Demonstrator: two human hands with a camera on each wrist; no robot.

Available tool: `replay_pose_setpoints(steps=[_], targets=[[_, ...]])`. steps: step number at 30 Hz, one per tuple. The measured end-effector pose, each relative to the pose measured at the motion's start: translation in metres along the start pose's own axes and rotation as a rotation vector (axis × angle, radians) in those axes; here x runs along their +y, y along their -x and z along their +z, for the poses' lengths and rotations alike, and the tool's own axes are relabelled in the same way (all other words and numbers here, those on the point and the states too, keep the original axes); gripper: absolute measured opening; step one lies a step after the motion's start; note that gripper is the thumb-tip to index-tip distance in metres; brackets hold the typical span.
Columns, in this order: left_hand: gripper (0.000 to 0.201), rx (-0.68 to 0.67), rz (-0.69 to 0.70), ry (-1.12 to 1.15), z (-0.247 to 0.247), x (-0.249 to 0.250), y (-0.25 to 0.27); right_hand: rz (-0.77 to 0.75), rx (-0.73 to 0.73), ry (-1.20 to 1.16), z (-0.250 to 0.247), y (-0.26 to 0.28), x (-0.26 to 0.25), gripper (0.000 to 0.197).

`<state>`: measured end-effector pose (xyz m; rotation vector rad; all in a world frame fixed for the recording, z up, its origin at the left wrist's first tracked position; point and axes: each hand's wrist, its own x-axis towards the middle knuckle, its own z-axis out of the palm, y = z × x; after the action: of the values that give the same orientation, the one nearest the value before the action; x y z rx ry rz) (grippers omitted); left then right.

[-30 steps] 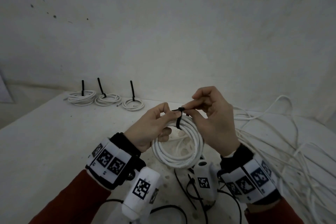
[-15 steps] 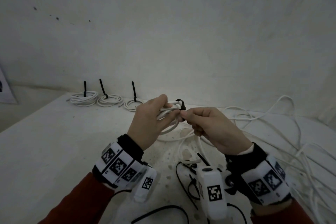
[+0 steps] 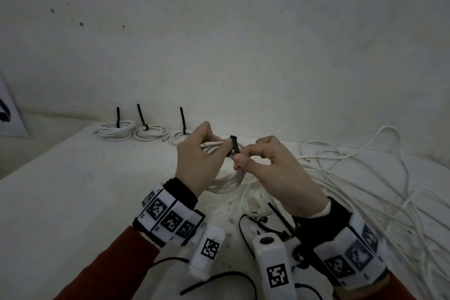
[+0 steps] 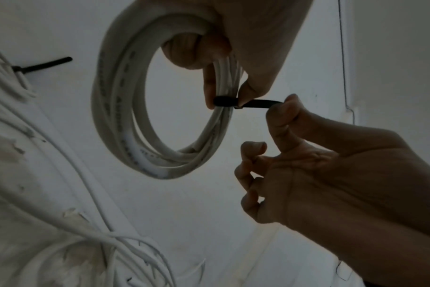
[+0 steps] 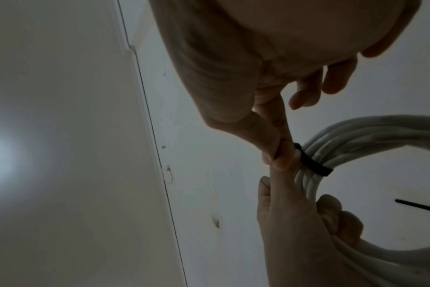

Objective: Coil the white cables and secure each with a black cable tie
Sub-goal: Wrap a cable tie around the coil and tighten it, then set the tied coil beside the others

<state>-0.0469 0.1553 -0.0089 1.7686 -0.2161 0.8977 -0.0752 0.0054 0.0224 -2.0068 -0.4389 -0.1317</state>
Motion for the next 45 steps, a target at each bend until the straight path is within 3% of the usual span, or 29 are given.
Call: replay_pose_setpoints(steps=[6,10,12,15,17,21,23,26,28,30,36,41,43,45], targets=[[0.037,-0.030,-0.104,0.031,0.000,-0.012,-0.005,0.048,-0.005,0.065,0.011,-0.004,0.006,0.028],[0.040,-0.074,-0.221,0.076,-0.002,-0.022,-0.009,0.161,0.040,-0.010,0.013,-0.011,0.011,0.018],[0.040,-0.090,-0.357,0.165,-0.004,-0.025,-0.012,0.201,0.048,-0.063,0.012,-0.014,0.013,0.030],[0.040,-0.108,-0.553,0.311,-0.006,-0.030,-0.018,0.291,-0.144,-0.062,0.010,-0.015,0.017,0.061],[0.040,-0.135,-0.653,0.395,-0.008,-0.033,-0.021,0.341,-0.232,-0.144,0.012,-0.015,0.021,0.048],[0.024,-0.196,-0.709,0.427,-0.008,-0.039,-0.031,0.425,-0.145,-0.391,0.017,-0.034,0.027,0.024],[0.016,-0.218,-0.734,0.433,-0.005,-0.045,-0.040,0.478,-0.096,-0.466,0.018,-0.056,0.032,0.021],[0.019,-0.234,-0.799,0.410,0.001,-0.062,-0.060,0.523,-0.022,-0.506,0.022,-0.094,0.040,0.032],[0.019,-0.246,-0.832,0.386,0.006,-0.074,-0.074,0.536,0.011,-0.510,0.027,-0.119,0.046,0.021],[0.025,-0.270,-0.844,0.327,0.014,-0.091,-0.088,0.556,0.031,-0.504,0.033,-0.141,0.051,0.010],[0.014,-0.386,-0.786,0.010,0.029,-0.138,-0.119,0.606,0.103,-0.434,0.054,-0.198,0.074,0.021],[0.013,-0.459,-0.631,-0.360,0.026,-0.170,-0.131,0.599,-0.042,-0.325,0.068,-0.214,0.099,0.005],[0.020,-0.502,-0.599,-0.422,0.026,-0.177,-0.134,0.595,-0.035,-0.333,0.073,-0.220,0.107,0.031],[0.019,-0.577,-0.561,-0.453,0.027,-0.180,-0.135,0.612,0.012,-0.254,0.072,-0.222,0.110,0.032]])
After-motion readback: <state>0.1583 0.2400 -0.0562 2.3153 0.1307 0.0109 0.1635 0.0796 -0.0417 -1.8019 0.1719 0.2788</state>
